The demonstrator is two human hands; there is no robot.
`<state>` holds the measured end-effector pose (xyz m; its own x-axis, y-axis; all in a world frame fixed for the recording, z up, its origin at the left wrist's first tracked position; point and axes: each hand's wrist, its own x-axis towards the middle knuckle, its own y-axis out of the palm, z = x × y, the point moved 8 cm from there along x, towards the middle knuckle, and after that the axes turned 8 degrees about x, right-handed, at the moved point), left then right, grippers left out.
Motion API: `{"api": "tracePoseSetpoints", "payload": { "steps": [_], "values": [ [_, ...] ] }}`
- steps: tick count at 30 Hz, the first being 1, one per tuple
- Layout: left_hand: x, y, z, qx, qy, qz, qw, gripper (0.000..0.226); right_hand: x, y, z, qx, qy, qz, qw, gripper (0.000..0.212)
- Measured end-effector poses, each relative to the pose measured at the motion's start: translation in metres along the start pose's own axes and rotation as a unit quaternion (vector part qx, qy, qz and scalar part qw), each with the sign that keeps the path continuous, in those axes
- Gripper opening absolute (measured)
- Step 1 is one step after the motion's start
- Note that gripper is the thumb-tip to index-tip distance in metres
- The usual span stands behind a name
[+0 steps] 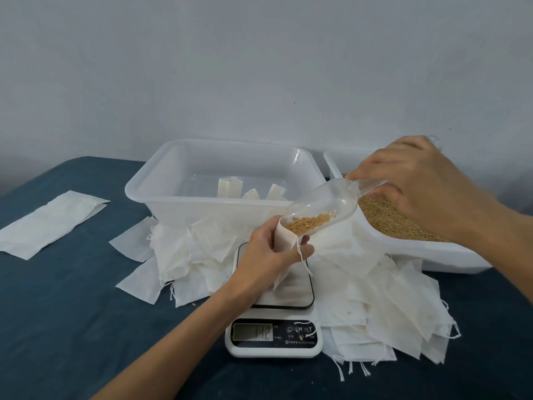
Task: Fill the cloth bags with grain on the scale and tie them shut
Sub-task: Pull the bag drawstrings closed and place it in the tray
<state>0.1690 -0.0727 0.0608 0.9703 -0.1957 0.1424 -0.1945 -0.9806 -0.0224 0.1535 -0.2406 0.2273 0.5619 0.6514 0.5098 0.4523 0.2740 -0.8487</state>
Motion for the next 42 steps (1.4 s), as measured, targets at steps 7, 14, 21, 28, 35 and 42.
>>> {"api": "tracePoseSetpoints", "payload": {
  "steps": [7,14,21,28,35,42],
  "values": [
    [0.001,0.000,0.001,-0.011,-0.003,0.009,1.000,0.042,0.000,0.000,0.003,0.001,-0.004,-0.005,1.000,0.041],
    [0.006,-0.006,0.002,0.010,-0.010,0.032,0.999,0.040,0.000,0.000,0.005,-0.028,-0.032,-0.028,0.999,0.038],
    [0.009,-0.009,0.003,-0.006,-0.002,0.049,0.999,0.036,-0.002,0.000,0.009,-0.049,-0.066,-0.061,0.995,0.037],
    [0.010,-0.010,0.004,-0.003,0.005,0.049,0.999,0.033,-0.004,0.003,0.006,-0.050,-0.060,-0.066,0.995,0.036],
    [0.011,-0.012,0.006,0.012,0.008,0.040,0.999,0.028,-0.013,0.020,-0.023,0.030,0.030,-0.027,0.999,0.040],
    [0.011,-0.014,0.009,0.050,0.014,0.020,0.998,0.021,-0.057,0.046,-0.101,0.191,0.278,-0.039,0.940,0.033]
  ]
}}
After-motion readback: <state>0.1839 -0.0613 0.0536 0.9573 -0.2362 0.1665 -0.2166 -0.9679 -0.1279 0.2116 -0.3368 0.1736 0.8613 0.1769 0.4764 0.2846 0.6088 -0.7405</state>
